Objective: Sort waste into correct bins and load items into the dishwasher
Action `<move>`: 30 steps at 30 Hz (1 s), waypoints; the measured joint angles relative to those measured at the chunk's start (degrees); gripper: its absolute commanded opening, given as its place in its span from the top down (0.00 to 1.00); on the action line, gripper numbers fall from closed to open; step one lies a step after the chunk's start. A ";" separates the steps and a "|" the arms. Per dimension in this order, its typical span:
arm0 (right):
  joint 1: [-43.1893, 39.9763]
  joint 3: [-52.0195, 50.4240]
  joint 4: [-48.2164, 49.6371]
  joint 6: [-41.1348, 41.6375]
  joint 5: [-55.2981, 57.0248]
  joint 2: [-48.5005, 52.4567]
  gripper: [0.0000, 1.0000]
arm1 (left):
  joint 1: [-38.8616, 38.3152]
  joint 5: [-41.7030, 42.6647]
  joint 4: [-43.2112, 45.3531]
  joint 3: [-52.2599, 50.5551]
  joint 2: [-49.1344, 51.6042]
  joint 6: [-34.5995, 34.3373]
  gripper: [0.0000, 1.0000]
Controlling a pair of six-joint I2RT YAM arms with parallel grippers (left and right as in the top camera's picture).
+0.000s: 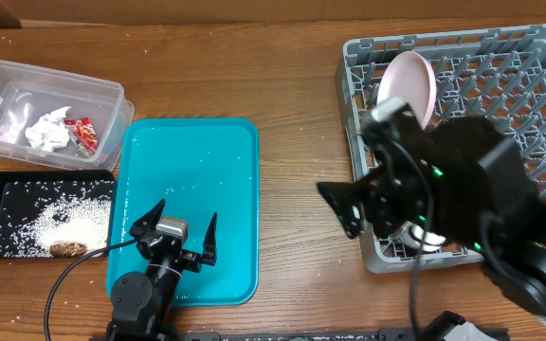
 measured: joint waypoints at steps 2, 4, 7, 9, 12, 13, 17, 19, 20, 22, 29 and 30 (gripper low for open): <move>-0.04 -0.02 -1.84 0.02 2.27 -1.40 0.00 | 0.00 -0.02 0.00 0.00 0.00 0.00 0.00; -0.04 -0.02 -3.13 0.04 4.02 -2.82 0.00 | 0.00 0.00 0.02 0.00 0.00 0.00 0.00; -0.04 -0.02 -3.80 0.00 6.51 -5.51 0.00 | 0.00 0.00 0.00 0.00 0.00 0.00 0.00; -0.22 -0.17 -2.80 0.02 8.11 -7.37 0.00 | 0.00 0.00 0.00 0.00 0.00 0.00 0.00; -2.43 -2.38 1.66 0.00 9.18 -10.16 0.00 | 0.00 0.00 0.02 0.00 0.00 0.00 0.00; -3.87 -3.85 3.78 0.00 9.25 -11.26 0.00 | 0.00 0.00 0.02 0.00 0.00 0.00 0.00; -12.59 -13.94 14.69 0.02 6.58 -17.03 0.00 | 0.00 0.00 0.00 0.00 0.00 0.00 0.00; -17.18 -21.70 21.03 0.04 3.65 -20.87 0.00 | 0.00 0.00 -0.02 0.00 0.00 -0.02 0.00; -19.21 -25.88 24.22 0.00 2.29 -22.86 0.00 | 0.00 0.00 -0.02 0.00 0.00 0.00 0.00; -22.45 -34.21 28.20 0.02 -0.17 -26.71 0.00 | 0.00 0.00 -0.02 -0.02 0.00 0.00 0.00; -27.58 -67.23 47.50 0.22 -7.21 -44.46 0.00 | 0.00 0.00 0.02 -0.02 0.00 0.00 0.00; -27.58 -70.44 50.36 0.33 -7.52 -46.38 0.00 | 0.00 0.00 0.00 -0.02 0.00 0.00 0.00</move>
